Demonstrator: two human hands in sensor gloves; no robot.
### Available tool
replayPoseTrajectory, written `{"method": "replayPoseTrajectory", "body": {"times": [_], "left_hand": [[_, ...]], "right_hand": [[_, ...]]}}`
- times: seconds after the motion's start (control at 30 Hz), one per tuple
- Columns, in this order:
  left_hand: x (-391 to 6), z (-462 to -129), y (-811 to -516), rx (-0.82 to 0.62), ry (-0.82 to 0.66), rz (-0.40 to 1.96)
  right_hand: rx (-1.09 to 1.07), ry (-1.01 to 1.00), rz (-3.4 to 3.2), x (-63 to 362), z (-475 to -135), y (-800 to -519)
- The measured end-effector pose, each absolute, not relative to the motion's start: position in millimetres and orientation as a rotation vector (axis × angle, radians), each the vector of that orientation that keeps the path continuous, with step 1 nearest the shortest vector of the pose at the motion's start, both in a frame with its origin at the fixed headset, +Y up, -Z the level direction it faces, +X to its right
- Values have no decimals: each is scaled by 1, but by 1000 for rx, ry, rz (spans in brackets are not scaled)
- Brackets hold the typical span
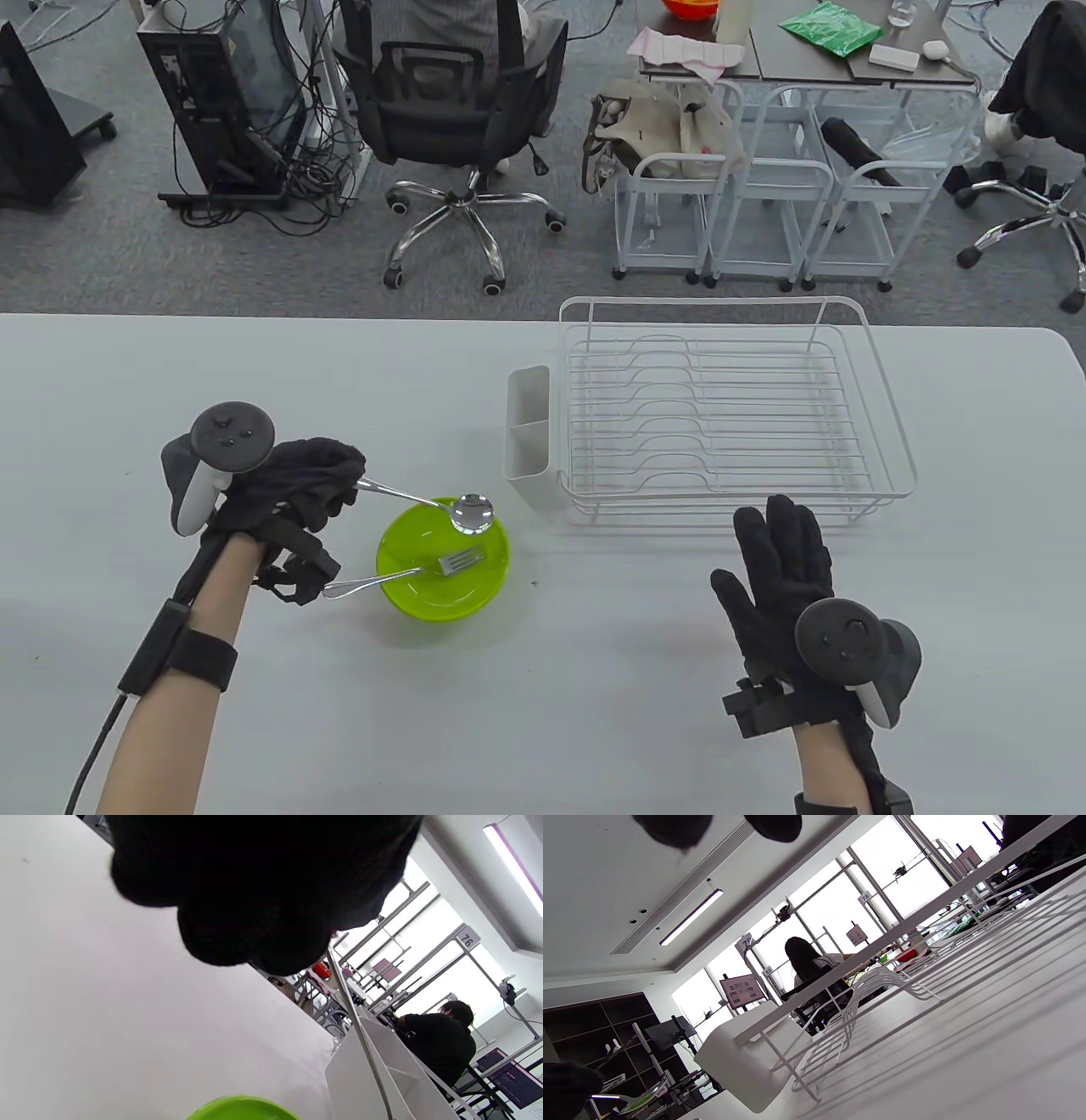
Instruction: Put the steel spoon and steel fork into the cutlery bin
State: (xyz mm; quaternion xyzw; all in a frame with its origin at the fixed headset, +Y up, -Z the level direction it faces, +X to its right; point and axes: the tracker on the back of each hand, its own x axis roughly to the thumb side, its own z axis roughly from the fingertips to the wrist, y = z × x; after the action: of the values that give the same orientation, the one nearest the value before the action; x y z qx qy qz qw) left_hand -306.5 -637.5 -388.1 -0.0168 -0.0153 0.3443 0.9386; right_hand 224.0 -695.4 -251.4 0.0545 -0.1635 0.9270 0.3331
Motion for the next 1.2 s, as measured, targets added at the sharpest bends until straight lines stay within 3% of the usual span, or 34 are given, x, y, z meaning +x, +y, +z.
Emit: {"method": "replayPoseTrajectory", "body": {"times": [0.2, 0.37, 0.77, 1.2], "left_hand": [[-280, -373, -587, 339, -78, 496], [-242, -377, -572, 471, -93, 312], [-160, -421, -596, 497, -38, 245], [-132, -446, -650, 325, 14, 277]], "right_hand": [[145, -425, 2418, 224, -251, -694], [152, -426, 2414, 223, -251, -694], [144, -441, 2390, 226, -249, -691], [188, -471, 2373, 220, -247, -688]]}}
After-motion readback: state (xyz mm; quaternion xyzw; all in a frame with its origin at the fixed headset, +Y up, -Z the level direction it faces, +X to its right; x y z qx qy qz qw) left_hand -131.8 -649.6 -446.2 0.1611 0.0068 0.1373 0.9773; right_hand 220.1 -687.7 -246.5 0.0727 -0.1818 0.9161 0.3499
